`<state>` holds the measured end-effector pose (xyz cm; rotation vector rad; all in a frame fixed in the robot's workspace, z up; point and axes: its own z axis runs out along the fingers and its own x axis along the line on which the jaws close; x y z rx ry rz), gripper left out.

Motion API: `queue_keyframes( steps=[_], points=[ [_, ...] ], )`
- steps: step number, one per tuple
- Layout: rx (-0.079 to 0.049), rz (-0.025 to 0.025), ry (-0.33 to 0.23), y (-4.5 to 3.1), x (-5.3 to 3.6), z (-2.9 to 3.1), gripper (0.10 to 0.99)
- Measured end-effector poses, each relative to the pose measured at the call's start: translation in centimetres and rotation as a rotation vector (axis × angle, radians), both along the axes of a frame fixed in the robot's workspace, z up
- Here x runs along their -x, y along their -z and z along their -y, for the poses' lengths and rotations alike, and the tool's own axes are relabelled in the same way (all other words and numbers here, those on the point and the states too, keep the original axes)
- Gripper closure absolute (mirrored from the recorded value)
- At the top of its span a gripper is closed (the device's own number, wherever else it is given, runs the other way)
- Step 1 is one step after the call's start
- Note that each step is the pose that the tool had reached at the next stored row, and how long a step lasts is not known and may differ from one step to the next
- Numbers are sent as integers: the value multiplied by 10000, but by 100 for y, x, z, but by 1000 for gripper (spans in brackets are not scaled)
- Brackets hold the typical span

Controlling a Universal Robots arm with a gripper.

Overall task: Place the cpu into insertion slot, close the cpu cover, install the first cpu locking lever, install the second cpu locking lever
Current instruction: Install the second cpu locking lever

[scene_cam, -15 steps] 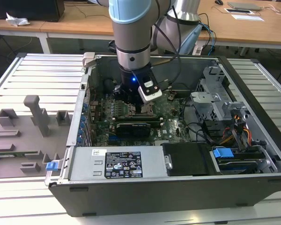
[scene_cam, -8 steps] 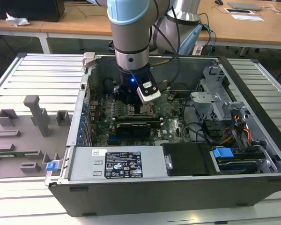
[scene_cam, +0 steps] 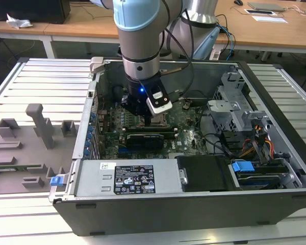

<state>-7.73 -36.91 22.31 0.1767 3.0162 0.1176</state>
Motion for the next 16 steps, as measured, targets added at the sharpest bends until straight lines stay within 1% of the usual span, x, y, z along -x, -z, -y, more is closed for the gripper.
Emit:
queue_keyframes(
  steps=[7, 13, 14, 15, 16],
  points=[
    [-42, 1, 0, 44, 23, 9, 980],
    [-115, 2, 1, 98, 66, 23, 980],
    [-127, 1, -1, 100, 92, 45, 980],
    [-161, 1, 2, 106, 122, 80, 980],
    [-174, 3, 1, 109, 130, 85, 980]
  ],
)
